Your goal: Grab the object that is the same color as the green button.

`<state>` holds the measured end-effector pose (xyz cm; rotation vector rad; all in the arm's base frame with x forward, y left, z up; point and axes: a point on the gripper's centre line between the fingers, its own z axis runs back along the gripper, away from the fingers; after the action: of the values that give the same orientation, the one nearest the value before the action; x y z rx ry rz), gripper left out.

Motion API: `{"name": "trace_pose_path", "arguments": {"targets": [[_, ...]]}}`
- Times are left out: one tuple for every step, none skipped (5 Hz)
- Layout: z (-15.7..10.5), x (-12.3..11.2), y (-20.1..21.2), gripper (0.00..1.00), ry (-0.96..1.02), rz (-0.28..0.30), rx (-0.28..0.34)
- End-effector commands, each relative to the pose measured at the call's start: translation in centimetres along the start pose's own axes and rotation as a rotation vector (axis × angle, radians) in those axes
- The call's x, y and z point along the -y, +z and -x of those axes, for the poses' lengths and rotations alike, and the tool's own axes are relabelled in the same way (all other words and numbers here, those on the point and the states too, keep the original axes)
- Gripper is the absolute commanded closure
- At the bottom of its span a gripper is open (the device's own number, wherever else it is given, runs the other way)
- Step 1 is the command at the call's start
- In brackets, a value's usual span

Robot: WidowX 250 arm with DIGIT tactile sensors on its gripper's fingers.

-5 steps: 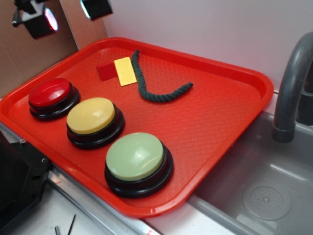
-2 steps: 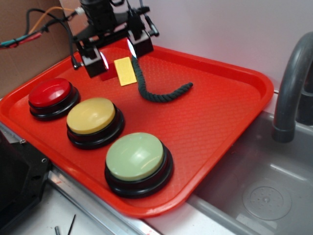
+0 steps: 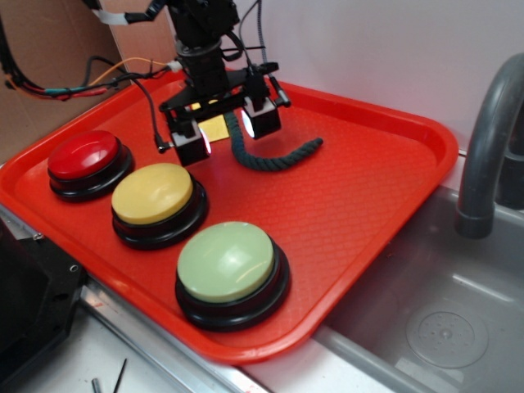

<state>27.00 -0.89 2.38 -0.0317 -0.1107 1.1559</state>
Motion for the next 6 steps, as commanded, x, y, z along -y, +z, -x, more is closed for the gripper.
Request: {"name": "trace_pose_path", "arguments": {"targets": [[-1.0, 1.5, -0.6, 1.00, -0.022, 0.053, 0.038], [-1.1, 1.5, -1.1, 1.00, -0.013, 0.034, 0.054], [-1.1, 1.7, -1.0, 1.00, -0.015, 0.022, 0.073], [-1.0, 2.0, 0.4, 1.00, -0.080, 0.030, 0.063], [-0.7, 2.2, 3.4, 1.00, -0.242, 0.060, -0.002], [-0.4, 2.1, 6.3, 1.00, -0.372, 0.111, -0.003]]}}
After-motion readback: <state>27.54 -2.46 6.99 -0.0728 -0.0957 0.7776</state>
